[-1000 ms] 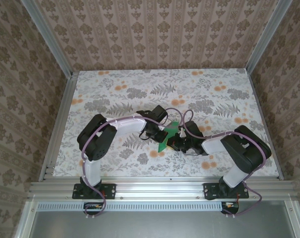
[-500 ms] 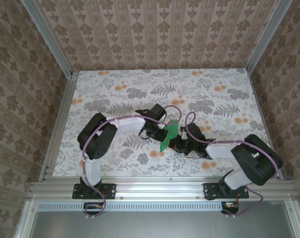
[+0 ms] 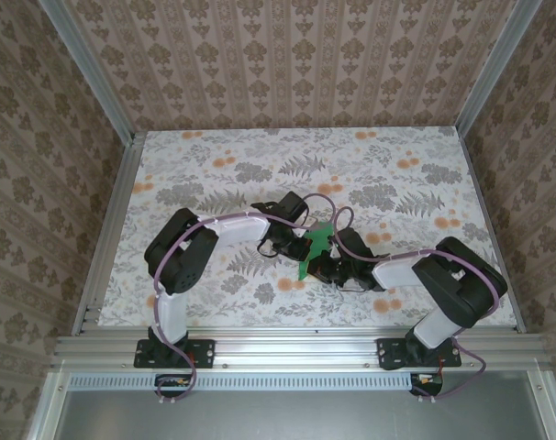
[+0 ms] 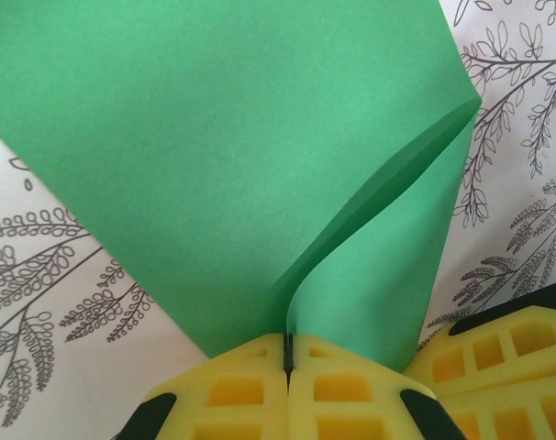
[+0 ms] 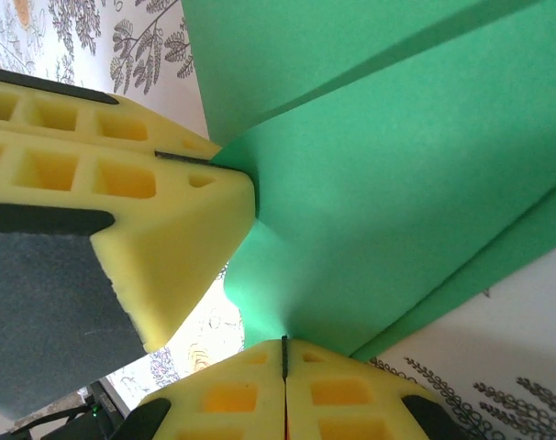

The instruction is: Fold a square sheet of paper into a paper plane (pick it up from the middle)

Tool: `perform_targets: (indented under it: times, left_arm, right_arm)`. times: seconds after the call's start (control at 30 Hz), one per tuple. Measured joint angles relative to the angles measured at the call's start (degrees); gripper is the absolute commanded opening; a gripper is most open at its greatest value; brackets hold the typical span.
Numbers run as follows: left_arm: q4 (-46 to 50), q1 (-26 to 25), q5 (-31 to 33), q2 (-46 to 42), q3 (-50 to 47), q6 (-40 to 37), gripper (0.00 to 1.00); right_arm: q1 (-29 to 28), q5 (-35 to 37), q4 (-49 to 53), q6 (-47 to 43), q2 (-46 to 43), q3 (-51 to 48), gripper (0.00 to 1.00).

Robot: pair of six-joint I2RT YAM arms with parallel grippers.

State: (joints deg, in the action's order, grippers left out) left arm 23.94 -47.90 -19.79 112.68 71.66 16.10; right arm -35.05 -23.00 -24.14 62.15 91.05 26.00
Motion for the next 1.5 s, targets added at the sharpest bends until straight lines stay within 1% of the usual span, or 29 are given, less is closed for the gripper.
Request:
perform_targets:
  times: [0.13, 0.3, 0.4, 0.57, 0.8, 0.97, 1.2, 1.5]
  left_arm:
    - [-0.02, 0.00, 0.02, 0.00, 0.00, 0.15, 0.00]
    - [-0.02, 0.09, 0.00, 0.00, 0.00, 0.28, 0.00]
    - [-0.02, 0.17, -0.17, 0.00, 0.00, 0.61, 0.00]
    - [-0.02, 0.33, -0.57, 0.00, 0.00, 0.81, 0.00]
    - [-0.02, 0.37, -0.61, 0.09, 0.00, 1.11, 0.00]
    - [-0.04, 0.42, -0.61, 0.09, 0.00, 1.27, 0.00]
    - [0.00, 0.42, -0.59, 0.11, 0.04, 1.27, 0.00]
    - [0.68, 0.44, -0.61, 0.48, 0.68, 1.27, 0.00]
  right_arm:
    - [0.00, 0.17, 0.50, -0.09, -0.48, 0.04, 0.09]
    - [-0.11, 0.33, 2.23, -0.44, -4.09, 0.07, 0.09]
    - [-0.59, 0.35, 2.08, -0.42, -4.76, 0.13, 0.09]
    - [-2.01, 0.37, 2.05, -0.39, -4.13, 0.48, 0.09]
    - [-2.25, 0.72, 1.36, -0.42, 0.90, 1.62, 0.08]
    - [-2.25, 0.61, 1.66, -0.42, 0.63, 1.70, 0.08]
    - [-3.04, 0.81, 4.83, -0.42, -4.44, 1.70, 0.08]
    - [-4.50, 1.79, 3.85, -0.24, -0.15, 1.84, 0.07]
